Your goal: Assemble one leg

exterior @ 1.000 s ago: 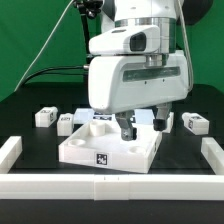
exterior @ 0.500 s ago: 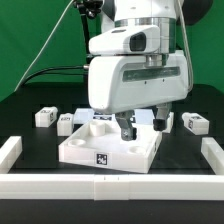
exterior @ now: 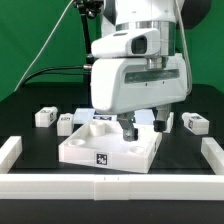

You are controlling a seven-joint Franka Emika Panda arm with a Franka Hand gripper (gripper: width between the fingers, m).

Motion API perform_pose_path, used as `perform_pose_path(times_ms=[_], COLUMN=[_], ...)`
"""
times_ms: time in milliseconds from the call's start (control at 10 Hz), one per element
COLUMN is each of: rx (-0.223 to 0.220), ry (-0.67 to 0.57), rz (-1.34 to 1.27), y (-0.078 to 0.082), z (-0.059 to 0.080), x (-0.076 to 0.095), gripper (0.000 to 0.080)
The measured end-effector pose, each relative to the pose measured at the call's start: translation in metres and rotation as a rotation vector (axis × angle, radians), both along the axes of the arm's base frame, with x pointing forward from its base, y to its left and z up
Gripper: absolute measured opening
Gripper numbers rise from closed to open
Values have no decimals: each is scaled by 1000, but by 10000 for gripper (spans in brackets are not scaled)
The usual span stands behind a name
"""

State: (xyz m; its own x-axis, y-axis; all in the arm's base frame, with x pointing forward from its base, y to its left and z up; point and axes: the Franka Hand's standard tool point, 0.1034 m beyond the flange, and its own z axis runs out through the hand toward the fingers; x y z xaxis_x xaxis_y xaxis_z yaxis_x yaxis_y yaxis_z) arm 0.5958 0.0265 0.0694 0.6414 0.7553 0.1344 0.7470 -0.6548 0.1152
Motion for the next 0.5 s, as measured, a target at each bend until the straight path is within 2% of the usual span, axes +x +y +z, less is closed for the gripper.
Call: perform_pose_path(times_ms=[100,300,400,500], rx=[-6,-33,-45,-43], ry=[20,48,93,79], rz=[32,181,239,227], y=[-1,-7,-12,-11], z=[-9,-16,-9,-7], x=[-23,-48,-49,-44], gripper=[650,650,650,650])
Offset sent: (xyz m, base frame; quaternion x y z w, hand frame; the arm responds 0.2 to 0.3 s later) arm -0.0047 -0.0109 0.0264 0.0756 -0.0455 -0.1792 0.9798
